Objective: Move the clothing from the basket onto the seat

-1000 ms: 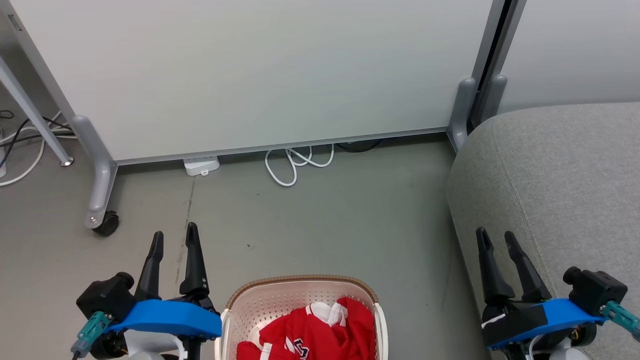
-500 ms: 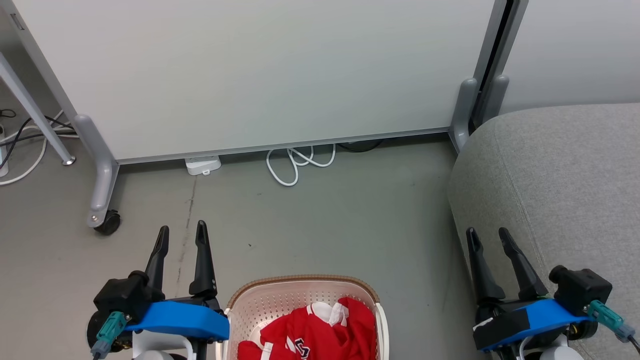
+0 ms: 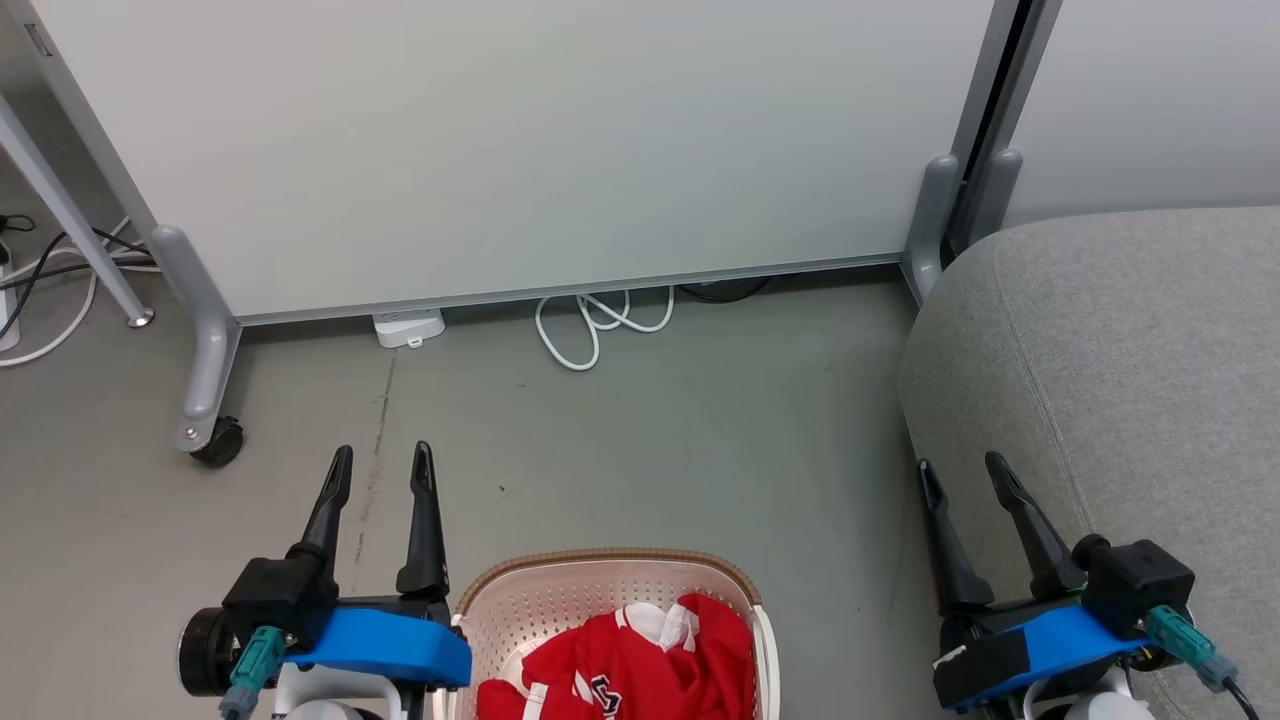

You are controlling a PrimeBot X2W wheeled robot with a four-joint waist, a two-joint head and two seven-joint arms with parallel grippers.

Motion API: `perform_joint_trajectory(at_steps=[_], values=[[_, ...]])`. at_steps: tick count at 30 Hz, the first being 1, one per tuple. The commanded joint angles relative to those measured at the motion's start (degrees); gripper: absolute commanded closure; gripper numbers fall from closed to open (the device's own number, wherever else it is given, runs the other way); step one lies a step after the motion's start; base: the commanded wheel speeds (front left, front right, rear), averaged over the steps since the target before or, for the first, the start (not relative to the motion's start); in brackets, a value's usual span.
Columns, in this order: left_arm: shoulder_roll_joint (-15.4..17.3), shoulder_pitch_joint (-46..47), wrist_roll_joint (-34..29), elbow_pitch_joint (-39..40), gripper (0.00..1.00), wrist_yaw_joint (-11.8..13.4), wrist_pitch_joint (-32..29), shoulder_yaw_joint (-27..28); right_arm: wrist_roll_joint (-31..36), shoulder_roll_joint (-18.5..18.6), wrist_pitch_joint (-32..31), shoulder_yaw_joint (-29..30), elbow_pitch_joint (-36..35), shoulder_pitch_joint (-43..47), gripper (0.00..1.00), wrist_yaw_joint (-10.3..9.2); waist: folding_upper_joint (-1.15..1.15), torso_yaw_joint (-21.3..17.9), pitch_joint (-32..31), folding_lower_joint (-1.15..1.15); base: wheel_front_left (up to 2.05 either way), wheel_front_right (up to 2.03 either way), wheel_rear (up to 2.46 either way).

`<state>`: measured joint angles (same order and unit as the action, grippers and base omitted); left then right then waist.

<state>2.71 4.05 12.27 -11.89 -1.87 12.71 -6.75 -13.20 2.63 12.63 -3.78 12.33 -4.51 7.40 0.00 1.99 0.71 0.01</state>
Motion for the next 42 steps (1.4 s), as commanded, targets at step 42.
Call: perform_joint_trajectory(at_steps=[42], values=[[0.25, 0.81, -8.18, 0.2, 0.0, 0.45, 2.57, -1.03, 9.03, 0.37, 2.63, -1.16, 0.59, -1.16, 0.0, 0.15, 0.0, 0.54, 0.21, -0.01, 0.0, 0.0, 0.0]])
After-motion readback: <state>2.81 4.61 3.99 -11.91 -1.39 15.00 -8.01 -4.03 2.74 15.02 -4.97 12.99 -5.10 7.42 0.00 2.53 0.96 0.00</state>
